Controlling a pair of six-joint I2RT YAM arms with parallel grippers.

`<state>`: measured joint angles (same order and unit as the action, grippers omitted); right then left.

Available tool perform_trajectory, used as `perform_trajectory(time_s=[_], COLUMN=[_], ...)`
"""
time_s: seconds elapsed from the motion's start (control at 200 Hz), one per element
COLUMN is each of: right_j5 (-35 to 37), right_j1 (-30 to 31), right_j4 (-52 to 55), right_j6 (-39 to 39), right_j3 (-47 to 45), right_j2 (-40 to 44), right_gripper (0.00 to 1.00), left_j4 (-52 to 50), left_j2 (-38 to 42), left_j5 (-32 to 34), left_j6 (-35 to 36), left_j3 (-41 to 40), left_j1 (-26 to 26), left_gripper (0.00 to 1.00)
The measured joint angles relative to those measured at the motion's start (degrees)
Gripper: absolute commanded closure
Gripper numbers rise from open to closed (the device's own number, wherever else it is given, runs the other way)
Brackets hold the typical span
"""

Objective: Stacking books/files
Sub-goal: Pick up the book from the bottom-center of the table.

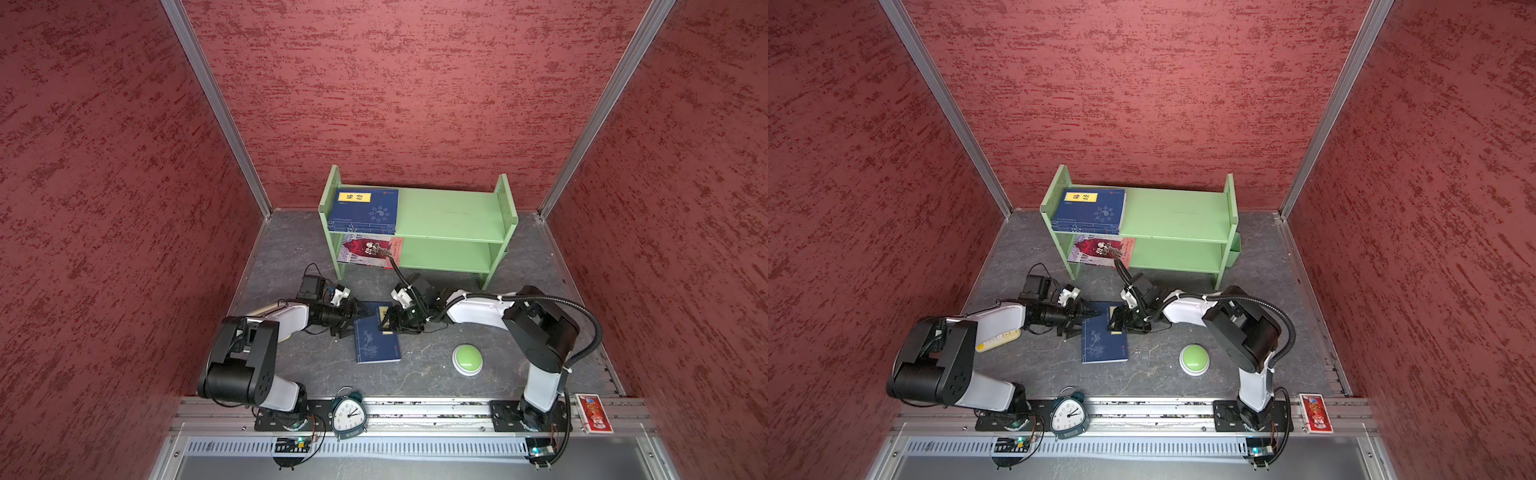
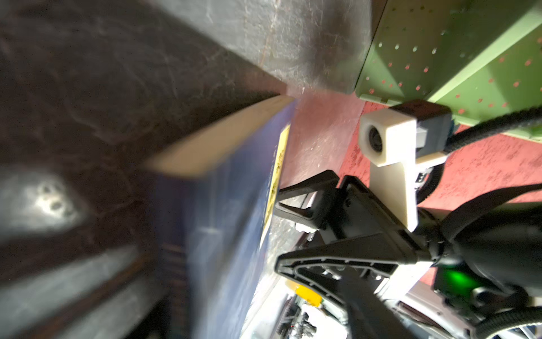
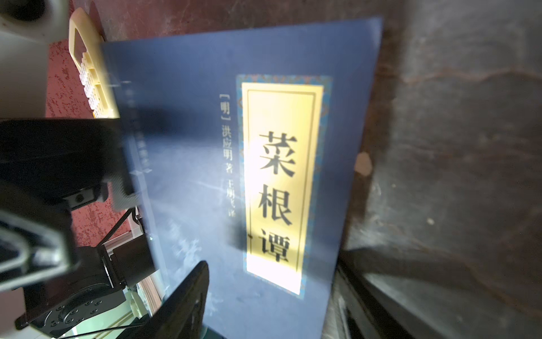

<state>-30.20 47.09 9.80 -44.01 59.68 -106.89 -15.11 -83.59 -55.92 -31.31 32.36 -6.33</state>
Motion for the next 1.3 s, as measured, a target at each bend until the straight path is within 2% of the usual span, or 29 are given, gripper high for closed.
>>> perform_trajectory(time_s=[0.085,0.271,0.326,0.566,0.912,1.137,1.303], right_j5=[0.02,1.2,2.36,6.34,7.13,6.34,8.09], right_j1=[0.0,0.0,0.0,-0.31,-0.33,-0.68,-1.92], right_j4=[-0.07,-0.11,0.11,1.18,2.54,7.15,14.25], right_j6=[-0.11,-0.17,-0.22,-1.03,-2.34,-1.6,-1.01], right_j3=[0.0,0.0,-0.13,-2.43,-8.59,-9.97,-7.26], right_j2=[0.02,0.44,0.87,6.1,24.63,37.53,45.11], right_gripper=[0.32,0.3,0.3,0.29,0.28,0.27,0.27], left_j4=[-1.16,-3.78,-4.98,-8.52,-17.42,-25.66,-29.59], left_j2=[0.76,1.55,1.55,3.21,7.08,11.13,14.25], left_j5=[-0.24,0.94,1.57,2.25,-0.31,-2.78,-2.95], left_j6=[-0.46,0.92,1.31,2.71,8.31,12.37,12.81], left_j3=[0.72,1.51,1.66,3.34,10.08,18.71,27.08], left_j1=[0.0,0.0,0.13,0.28,-0.76,-4.26,-7.43], left_gripper=[0.7,0.96,1.0,1.0,1.0,1.0,1.0])
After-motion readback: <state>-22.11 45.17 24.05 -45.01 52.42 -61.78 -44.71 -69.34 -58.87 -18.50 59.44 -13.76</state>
